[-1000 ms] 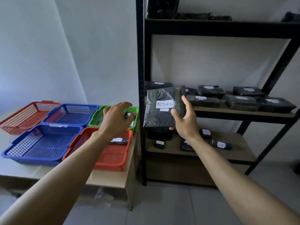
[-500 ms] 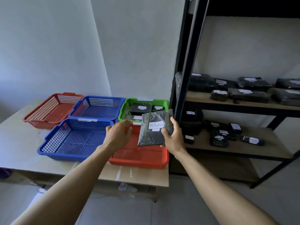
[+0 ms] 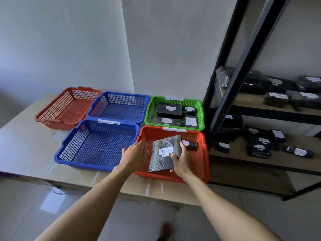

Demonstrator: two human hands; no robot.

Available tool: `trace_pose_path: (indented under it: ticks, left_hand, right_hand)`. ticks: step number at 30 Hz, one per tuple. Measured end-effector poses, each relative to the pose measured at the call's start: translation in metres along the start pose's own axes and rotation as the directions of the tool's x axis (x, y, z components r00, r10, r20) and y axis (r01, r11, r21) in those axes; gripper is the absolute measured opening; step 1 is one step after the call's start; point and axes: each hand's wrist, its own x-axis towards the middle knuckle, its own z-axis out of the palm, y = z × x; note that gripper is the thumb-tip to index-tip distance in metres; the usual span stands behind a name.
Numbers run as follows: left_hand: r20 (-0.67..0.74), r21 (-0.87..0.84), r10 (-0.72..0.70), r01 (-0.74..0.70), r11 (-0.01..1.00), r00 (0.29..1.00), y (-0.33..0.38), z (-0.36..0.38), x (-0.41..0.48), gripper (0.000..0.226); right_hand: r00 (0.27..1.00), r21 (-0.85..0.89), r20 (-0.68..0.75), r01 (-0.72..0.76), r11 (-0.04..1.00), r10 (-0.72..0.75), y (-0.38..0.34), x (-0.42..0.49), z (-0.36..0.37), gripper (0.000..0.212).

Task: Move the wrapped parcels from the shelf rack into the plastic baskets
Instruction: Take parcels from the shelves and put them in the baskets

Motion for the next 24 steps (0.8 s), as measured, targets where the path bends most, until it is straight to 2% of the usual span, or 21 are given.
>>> trace_pose_path:
  ticks: [7, 12, 14, 16, 18, 19, 21, 24]
  left_hand:
    - [0.061, -0.02, -0.03, 0.031, 0.999, 0.998, -0.032, 0.015, 0.043, 0.028]
    - [0.106, 0.04, -0.025, 0.021, 0.999, 0.994, -0.041, 0.033, 0.069, 0.025]
    - [0.119, 0.053, -0.013, 0.007, 0.999, 0.993, -0.041, 0.038, 0.076, 0.028]
    - [0.123, 0.053, 0.003, -0.009, 0.999, 0.992, -0.041, 0.043, 0.083, 0.029]
    - [0.121, 0.047, 0.015, -0.021, 0.999, 0.993, -0.041, 0.046, 0.088, 0.03]
    - [0.116, 0.04, 0.017, -0.022, 0.999, 0.993, -0.041, 0.048, 0.09, 0.031]
    - [0.089, 0.015, 0.016, -0.017, 1.0, 0.996, -0.041, 0.049, 0.094, 0.032]
    - [0.06, 0.007, 0.009, -0.009, 1.0, 0.998, -0.041, 0.049, 0.098, 0.032]
  right_hand:
    - [0.999, -0.047, -0.008, -0.046, 0.998, 0.046, 0.008, 0.053, 0.038, 0.065]
    - [0.999, -0.106, 0.023, -0.045, 0.993, 0.048, 0.024, 0.074, 0.058, 0.065]
    - [0.998, -0.116, 0.022, -0.057, 0.992, 0.06, 0.027, 0.076, 0.061, 0.081]
    - [0.992, -0.21, 0.07, -0.084, 0.974, 0.101, 0.034, 0.08, 0.06, 0.1]
    - [0.982, -0.359, 0.147, -0.055, 0.932, 0.114, 0.038, 0.082, 0.056, 0.1]
    - [0.975, -0.415, 0.186, -0.035, 0.909, 0.123, 0.041, 0.083, 0.054, 0.108]
    - [0.956, -0.5, 0.257, 0.006, 0.866, 0.142, 0.041, 0.085, 0.049, 0.125]
    - [0.942, -0.565, 0.302, 0.052, 0.823, 0.148, 0.034, 0.084, 0.049, 0.13]
